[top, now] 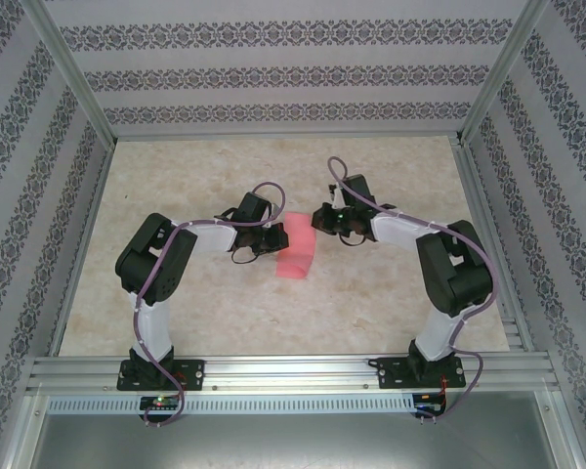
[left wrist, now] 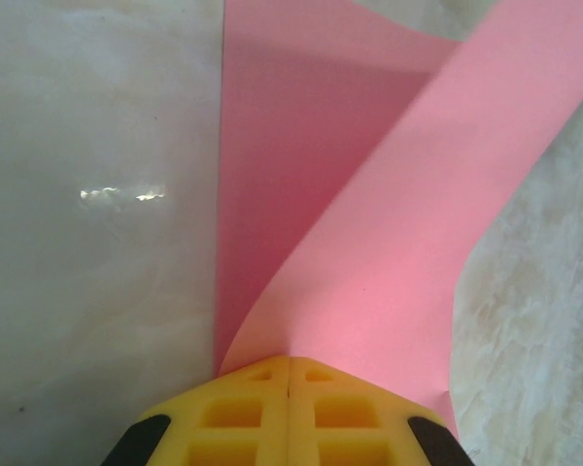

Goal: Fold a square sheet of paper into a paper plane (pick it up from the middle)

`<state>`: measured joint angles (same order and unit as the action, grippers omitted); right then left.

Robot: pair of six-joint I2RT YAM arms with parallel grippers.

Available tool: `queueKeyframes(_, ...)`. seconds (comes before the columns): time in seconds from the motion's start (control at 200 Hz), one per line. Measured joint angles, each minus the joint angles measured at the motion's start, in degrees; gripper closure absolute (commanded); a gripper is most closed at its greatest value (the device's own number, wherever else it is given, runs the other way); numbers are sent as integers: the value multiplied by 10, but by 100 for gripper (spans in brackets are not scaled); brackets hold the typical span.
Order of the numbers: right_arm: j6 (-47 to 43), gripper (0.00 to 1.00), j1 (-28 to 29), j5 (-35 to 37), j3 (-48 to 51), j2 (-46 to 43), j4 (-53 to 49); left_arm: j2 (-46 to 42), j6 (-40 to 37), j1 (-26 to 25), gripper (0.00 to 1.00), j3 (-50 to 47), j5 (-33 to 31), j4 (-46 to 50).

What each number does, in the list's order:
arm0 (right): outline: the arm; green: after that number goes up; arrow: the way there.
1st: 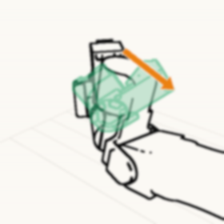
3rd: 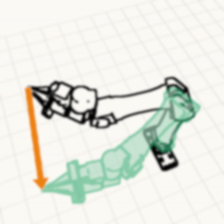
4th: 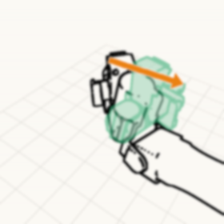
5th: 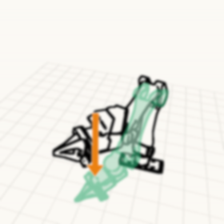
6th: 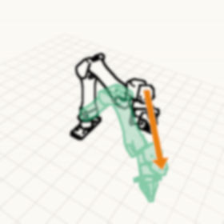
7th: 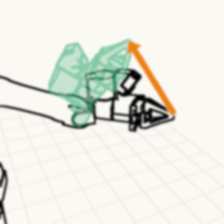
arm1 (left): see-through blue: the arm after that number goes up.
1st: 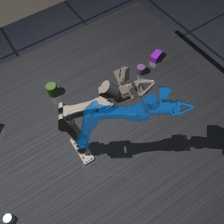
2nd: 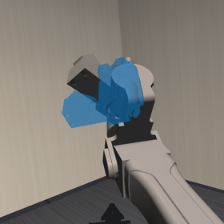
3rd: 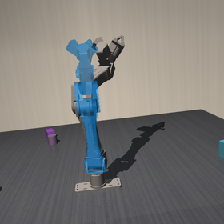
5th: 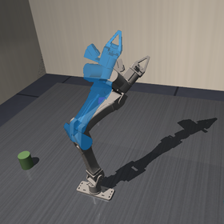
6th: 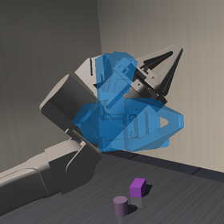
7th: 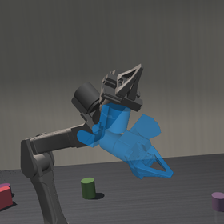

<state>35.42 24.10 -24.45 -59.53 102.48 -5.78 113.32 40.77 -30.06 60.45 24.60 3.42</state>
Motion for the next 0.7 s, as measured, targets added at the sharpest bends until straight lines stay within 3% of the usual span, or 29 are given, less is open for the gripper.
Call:
queueKeyframes(0.225, 1, 96, 30, -28, -37, 87, 10, 0, 0, 0, 99, 1, 0, 0)
queueKeyframes(0.699, 25, 96, -41, -44, -37, 127, 41, 0, -1, 0, 99, 1, 0, 0)
